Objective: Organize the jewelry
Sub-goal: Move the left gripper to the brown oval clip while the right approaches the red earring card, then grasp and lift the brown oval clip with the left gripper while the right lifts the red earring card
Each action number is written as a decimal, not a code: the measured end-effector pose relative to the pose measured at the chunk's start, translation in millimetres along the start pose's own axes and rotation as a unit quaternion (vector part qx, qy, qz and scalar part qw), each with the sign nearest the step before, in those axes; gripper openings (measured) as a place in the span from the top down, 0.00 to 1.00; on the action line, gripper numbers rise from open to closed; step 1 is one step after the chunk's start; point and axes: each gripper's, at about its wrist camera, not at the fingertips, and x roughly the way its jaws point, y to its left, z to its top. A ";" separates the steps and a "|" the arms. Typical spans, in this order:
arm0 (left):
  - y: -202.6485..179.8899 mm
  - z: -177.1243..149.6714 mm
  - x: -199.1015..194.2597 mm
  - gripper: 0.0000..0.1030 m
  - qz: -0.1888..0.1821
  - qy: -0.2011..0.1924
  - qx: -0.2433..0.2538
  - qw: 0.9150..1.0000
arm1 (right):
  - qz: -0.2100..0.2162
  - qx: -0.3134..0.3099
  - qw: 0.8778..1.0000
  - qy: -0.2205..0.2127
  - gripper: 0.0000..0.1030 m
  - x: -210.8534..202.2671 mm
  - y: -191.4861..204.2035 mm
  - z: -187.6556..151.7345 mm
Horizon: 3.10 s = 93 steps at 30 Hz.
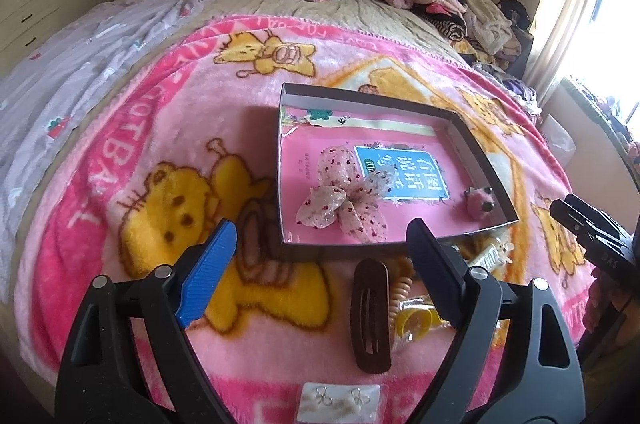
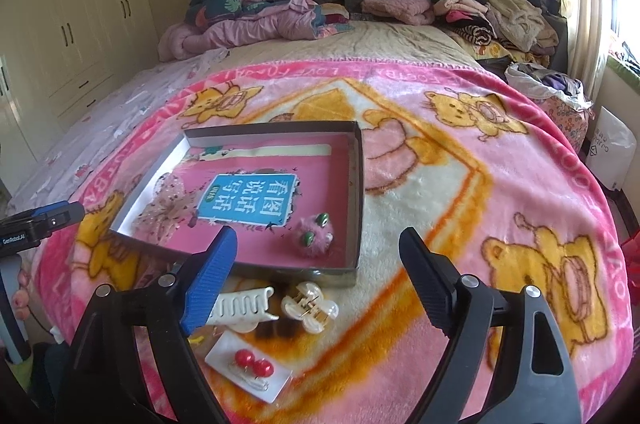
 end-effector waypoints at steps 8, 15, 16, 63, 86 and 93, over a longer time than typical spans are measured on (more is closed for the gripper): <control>-3.5 -13.1 -14.9 0.23 0.000 -0.006 0.005 1.000 | 0.010 -0.010 1.000 -0.007 0.19 -17.4 9.5 -6.4; -7.7 -24.5 -23.4 0.23 0.000 -0.008 0.009 1.000 | 0.018 -0.014 1.000 0.002 0.19 -23.7 16.0 -21.9; -7.8 -24.6 -23.5 0.23 0.000 -0.008 0.009 1.000 | 0.019 -0.016 1.000 0.004 0.19 -24.3 16.9 -24.0; -15.9 -73.1 53.1 0.55 -0.060 0.119 -0.049 0.990 | 0.056 -0.093 0.991 0.080 0.18 16.4 31.1 -98.5; -7.3 -63.8 80.5 0.76 -0.118 0.142 -0.089 0.979 | 0.080 -0.147 0.980 0.105 0.45 64.1 48.9 -98.5; -8.5 -62.9 68.7 0.77 -0.111 0.126 -0.084 0.982 | 0.090 -0.129 0.982 0.108 0.54 50.7 37.8 -100.7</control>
